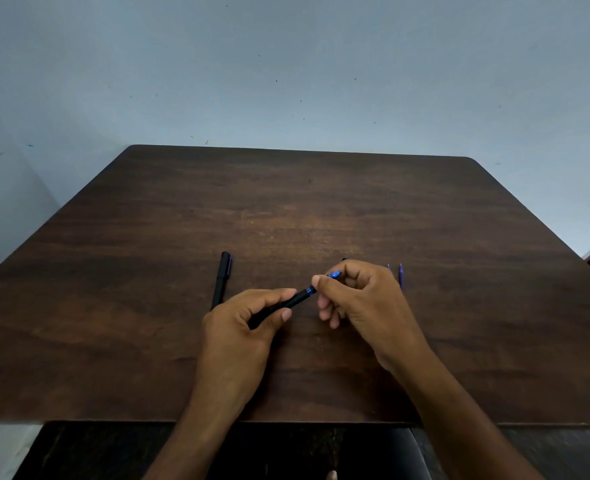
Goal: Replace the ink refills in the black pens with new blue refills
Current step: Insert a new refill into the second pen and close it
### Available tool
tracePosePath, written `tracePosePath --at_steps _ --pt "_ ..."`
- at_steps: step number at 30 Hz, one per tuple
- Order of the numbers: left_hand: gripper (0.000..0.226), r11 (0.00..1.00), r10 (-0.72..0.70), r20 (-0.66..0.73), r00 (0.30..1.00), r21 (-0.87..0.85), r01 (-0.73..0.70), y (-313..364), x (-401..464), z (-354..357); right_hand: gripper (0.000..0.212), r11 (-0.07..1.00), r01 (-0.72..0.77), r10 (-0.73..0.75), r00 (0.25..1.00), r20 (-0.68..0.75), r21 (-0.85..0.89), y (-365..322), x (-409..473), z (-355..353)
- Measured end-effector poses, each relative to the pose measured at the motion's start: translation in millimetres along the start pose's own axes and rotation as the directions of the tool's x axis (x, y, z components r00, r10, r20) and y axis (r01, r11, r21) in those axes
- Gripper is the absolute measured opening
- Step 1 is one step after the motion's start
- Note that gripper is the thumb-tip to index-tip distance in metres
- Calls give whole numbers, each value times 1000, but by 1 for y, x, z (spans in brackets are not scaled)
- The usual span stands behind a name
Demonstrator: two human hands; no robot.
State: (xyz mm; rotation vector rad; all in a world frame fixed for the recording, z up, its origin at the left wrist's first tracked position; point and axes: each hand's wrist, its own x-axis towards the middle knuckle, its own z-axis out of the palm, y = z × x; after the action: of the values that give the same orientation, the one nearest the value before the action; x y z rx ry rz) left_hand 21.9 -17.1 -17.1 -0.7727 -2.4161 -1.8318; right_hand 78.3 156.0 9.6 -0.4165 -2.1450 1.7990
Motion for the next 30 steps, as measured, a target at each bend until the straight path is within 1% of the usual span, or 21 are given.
tracePosePath --at_steps 2,4,7,9,10,12,14,16,18,22,25,27,28,30 --pt "37 1000 3 9 1000 10 -3 0 -1 0 25 995 -5 6 1000 4 -100 0 1 0" --pt "37 1000 4 16 1000 22 -5 0 -1 0 35 988 -8 9 1000 3 -153 -1 1 2" --pt "37 1000 1 7 1000 11 -1 -1 0 -1 46 990 -29 28 1000 -15 -141 -3 1 2" --pt "36 1000 7 1 1000 7 -7 -1 0 -1 51 995 -45 44 999 -14 -90 -4 0 1" --pt "36 1000 9 -1 1000 4 -9 -1 0 -1 49 999 -49 49 999 -10 -19 -4 -1 -1" --pt "36 1000 6 -3 1000 -6 -6 -1 0 -1 37 986 -43 41 999 15 164 -2 -2 -4" --pt "35 1000 -6 -3 1000 -11 6 -2 1 -1 26 959 -21 10 999 41 281 0 -2 -8" --pt "34 1000 -14 -2 1000 1 14 -3 1 0 20 956 -18 4 999 47 292 3 -2 -9" --pt "33 1000 -8 -4 1000 -7 8 -4 1 -1 18 961 -24 14 999 37 274 4 -2 -9" --pt "34 1000 4 -1 1000 -19 -4 -3 0 -1 28 975 -27 31 999 -18 220 3 -1 -5" --pt "34 1000 -5 4 1000 -19 5 -3 1 -1 35 991 -13 21 998 -61 137 1 -1 -2" --pt "36 1000 -4 5 1000 -29 4 -3 1 -1 41 995 -5 11 998 -56 104 0 -2 -2" --pt "37 1000 -3 4 1000 -30 3 -4 1 -1 44 993 -10 14 999 -35 121 -1 -3 -3" --pt "38 999 -11 3 1000 -30 11 -4 1 -1 48 972 -15 8 1000 28 236 0 -3 -6"
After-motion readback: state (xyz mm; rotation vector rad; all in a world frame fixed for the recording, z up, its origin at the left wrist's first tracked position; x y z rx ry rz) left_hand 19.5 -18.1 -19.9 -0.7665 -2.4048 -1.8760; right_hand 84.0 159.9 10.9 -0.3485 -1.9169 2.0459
